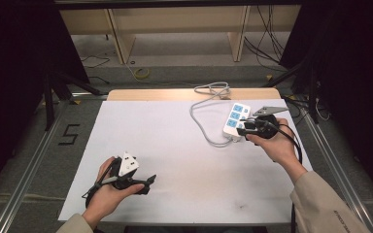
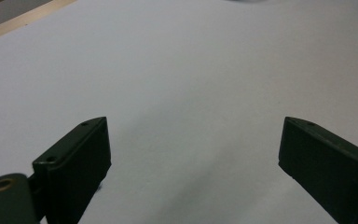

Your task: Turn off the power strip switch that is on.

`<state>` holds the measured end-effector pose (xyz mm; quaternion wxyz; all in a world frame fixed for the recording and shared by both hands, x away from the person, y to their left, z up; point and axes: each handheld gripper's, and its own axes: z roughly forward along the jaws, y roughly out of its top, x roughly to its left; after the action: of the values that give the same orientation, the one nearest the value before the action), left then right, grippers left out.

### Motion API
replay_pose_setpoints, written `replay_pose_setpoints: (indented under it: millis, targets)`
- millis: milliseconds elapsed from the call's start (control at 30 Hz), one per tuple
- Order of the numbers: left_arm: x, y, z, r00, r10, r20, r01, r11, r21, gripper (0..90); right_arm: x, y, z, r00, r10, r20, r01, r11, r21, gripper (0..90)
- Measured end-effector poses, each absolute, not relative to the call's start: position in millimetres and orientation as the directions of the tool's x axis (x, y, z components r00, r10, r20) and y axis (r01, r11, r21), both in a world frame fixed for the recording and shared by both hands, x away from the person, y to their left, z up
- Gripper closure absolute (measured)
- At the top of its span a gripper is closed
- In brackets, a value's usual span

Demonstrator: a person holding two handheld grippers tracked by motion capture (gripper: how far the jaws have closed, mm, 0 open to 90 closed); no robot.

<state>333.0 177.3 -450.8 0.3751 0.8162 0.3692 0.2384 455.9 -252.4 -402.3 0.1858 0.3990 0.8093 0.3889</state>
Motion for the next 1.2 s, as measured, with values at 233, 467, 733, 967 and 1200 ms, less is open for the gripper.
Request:
replay_pose_setpoints:
  millis: [233, 467, 733, 967, 1200]
  targets:
    - [333.0, 177.6, -450.8, 0.614, 0.781, 0.113, 0.423, -0.447, 0.788, 9.0, 433.9, -247.8, -404.8, -0.661, 0.749, 0.035, 0.465, 0.373, 0.803, 43.4]
    - [332.7, 178.7, -450.9, 0.612, 0.783, 0.111, 0.428, -0.446, 0.786, 9.0, 409.1, -245.3, -411.9, -0.695, 0.717, 0.052, 0.445, 0.372, 0.814, 34.6]
    - [331.8, 180.0, -451.0, 0.611, 0.784, 0.111, 0.429, -0.445, 0.786, 9.0, 381.4, -248.5, -422.8, -0.727, 0.684, 0.063, 0.424, 0.374, 0.825, 29.3]
    - [331.7, 178.5, -450.6, 0.615, 0.78, 0.113, 0.426, -0.449, 0.786, 9.0, 361.5, -258.5, -434.9, -0.711, 0.698, 0.09, 0.422, 0.321, 0.848, 29.2]
    - [331.3, 177.8, -450.2, 0.619, 0.777, 0.112, 0.421, -0.449, 0.788, 9.2, 346.7, -263.3, -441.0, -0.715, 0.696, 0.068, 0.413, 0.341, 0.845, 29.3]
